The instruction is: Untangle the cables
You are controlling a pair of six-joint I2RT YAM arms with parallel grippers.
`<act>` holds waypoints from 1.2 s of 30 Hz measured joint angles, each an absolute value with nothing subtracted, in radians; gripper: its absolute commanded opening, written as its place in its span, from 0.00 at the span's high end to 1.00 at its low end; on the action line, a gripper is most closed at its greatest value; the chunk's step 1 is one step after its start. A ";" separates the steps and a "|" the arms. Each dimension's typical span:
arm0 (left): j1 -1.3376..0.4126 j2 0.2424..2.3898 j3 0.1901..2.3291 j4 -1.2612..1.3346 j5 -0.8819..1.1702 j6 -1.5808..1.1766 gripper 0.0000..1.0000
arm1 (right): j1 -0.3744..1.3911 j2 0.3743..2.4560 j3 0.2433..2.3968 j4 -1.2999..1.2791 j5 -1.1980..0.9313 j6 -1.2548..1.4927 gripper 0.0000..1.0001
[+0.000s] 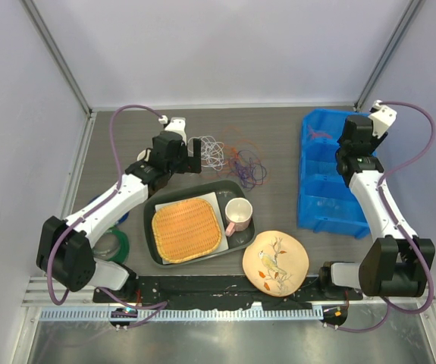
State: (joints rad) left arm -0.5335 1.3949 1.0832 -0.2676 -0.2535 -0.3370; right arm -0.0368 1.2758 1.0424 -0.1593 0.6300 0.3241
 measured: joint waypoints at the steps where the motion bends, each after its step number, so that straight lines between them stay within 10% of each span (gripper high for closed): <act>1: -0.533 1.395 1.082 -0.268 -0.253 -0.337 0.00 | -0.037 1.280 1.043 -0.162 0.630 0.322 0.32; 12: -0.533 1.395 1.082 -0.268 -0.247 -0.339 0.00 | -0.024 1.279 1.045 -0.163 0.284 0.211 0.21; 21: -0.514 1.412 1.086 -0.268 -0.181 -0.382 0.00 | 0.363 1.531 1.216 -0.144 -0.167 -0.134 0.21; 36: -0.474 1.484 1.111 -0.308 -0.155 -0.413 0.00 | 0.456 1.993 1.529 -0.376 -0.169 -0.229 0.33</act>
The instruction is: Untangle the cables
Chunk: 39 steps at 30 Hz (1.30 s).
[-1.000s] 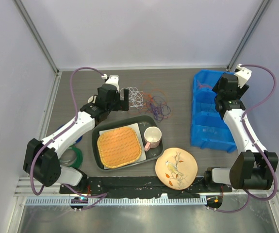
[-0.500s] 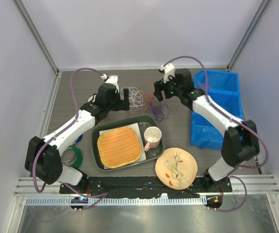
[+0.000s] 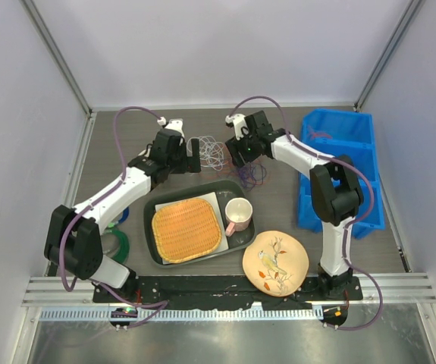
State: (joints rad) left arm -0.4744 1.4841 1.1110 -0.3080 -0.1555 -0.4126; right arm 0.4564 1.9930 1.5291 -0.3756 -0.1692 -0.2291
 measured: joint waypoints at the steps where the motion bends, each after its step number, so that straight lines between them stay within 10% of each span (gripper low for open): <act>1: -0.474 1.484 1.111 -0.308 -0.155 -0.413 0.00 | 0.456 2.000 1.535 -0.385 -0.165 -0.226 0.36; 7: -0.469 1.486 1.111 -0.308 -0.153 -0.413 0.00 | 0.456 2.027 1.562 -0.423 -0.159 -0.199 0.99; 39: -0.466 1.377 0.985 -0.082 0.267 -0.379 0.00 | 0.458 1.370 1.528 0.089 -0.220 0.245 0.99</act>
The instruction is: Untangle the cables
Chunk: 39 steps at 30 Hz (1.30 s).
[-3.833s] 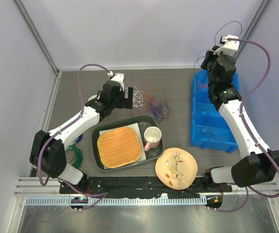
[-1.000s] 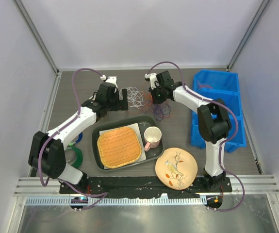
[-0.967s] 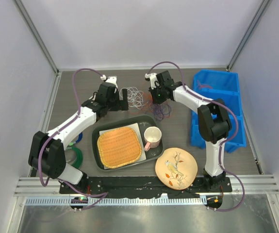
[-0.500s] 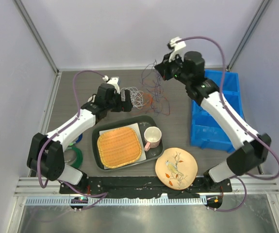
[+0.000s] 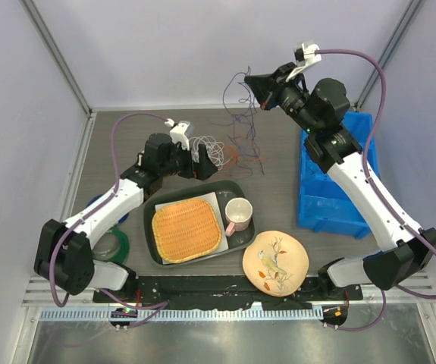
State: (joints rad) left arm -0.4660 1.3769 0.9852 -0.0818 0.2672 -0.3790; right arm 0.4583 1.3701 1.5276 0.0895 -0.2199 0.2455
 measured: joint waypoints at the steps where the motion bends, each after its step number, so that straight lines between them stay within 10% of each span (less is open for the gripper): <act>1: -0.466 1.367 0.977 -0.065 0.301 -0.377 0.00 | 0.458 1.378 1.528 0.080 -0.220 0.257 0.99; 24: -0.463 1.427 1.351 -0.002 0.358 -0.279 0.02 | 0.459 1.512 1.525 -0.020 -0.214 0.297 0.99; 28: -0.463 1.505 1.412 -0.013 0.371 -0.276 0.32 | 0.459 1.524 1.525 -0.025 -0.242 0.306 0.99; 31: -0.461 1.571 1.462 -0.051 0.378 -0.262 0.97 | 0.459 1.530 1.522 -0.029 -0.266 0.302 0.99; 39: -0.424 1.631 1.571 -0.201 0.306 -0.240 1.00 | 0.459 1.528 1.451 -0.047 -0.245 0.235 0.42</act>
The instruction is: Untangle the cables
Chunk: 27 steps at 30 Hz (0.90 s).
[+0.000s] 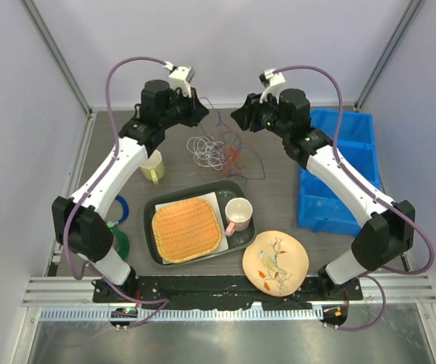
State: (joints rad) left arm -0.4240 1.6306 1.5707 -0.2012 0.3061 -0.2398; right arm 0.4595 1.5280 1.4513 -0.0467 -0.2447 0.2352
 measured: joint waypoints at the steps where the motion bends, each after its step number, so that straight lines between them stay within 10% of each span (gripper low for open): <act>1: -0.413 1.629 1.582 -0.212 0.286 -0.245 1.00 | 0.460 1.526 1.434 -0.052 -0.221 0.224 0.36; 6: -0.356 1.587 1.591 -0.253 0.205 -0.250 1.00 | 0.458 1.524 1.362 -0.088 -0.155 0.103 0.18; 27: -0.352 1.358 1.469 -0.241 0.345 -0.263 1.00 | 0.485 1.603 1.326 0.244 -0.687 -0.036 0.17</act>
State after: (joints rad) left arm -0.3523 1.3582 1.4693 -0.2409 0.3450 -0.2626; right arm 0.4847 1.6028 1.3258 0.2440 -0.6868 -0.0364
